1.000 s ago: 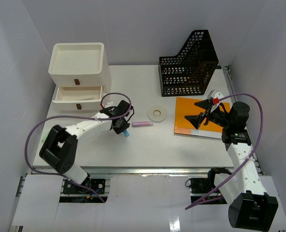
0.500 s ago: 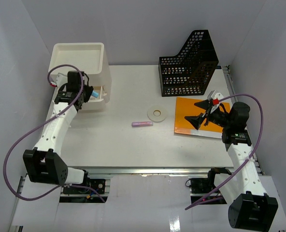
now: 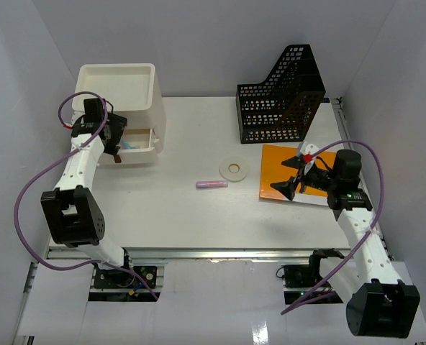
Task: Organize the desk
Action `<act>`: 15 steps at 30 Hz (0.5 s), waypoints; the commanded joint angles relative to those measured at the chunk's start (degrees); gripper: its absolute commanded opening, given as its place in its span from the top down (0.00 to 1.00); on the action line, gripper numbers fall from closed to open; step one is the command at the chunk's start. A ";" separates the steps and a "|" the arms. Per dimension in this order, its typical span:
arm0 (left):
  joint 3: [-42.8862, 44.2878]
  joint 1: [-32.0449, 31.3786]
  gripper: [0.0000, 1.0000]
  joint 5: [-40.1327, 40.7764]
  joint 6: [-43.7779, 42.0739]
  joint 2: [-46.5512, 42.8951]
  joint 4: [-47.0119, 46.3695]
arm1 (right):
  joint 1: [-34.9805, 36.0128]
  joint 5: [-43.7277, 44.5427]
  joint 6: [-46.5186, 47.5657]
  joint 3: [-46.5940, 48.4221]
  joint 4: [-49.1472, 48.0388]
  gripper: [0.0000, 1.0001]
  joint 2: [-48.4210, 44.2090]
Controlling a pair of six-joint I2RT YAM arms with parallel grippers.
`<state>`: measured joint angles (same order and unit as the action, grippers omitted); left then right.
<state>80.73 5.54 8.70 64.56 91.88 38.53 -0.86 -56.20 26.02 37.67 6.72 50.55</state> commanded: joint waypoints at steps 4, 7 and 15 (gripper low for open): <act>-0.80 0.00 0.05 -4.30 -9.80 -9.32 -4.42 | 24.34 13.86 28.21 5.07 16.11 0.10 6.74; -9.18 0.09 0.03 -16.41 -21.19 -17.32 -14.53 | 28.91 13.66 39.93 11.12 23.08 0.10 16.89; -35.78 0.17 0.02 -34.80 -37.95 -43.93 -27.57 | 40.62 26.28 41.54 26.09 20.66 0.10 41.95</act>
<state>52.03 5.54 -16.45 37.62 55.80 16.36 35.13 -38.20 63.68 58.82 28.33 85.98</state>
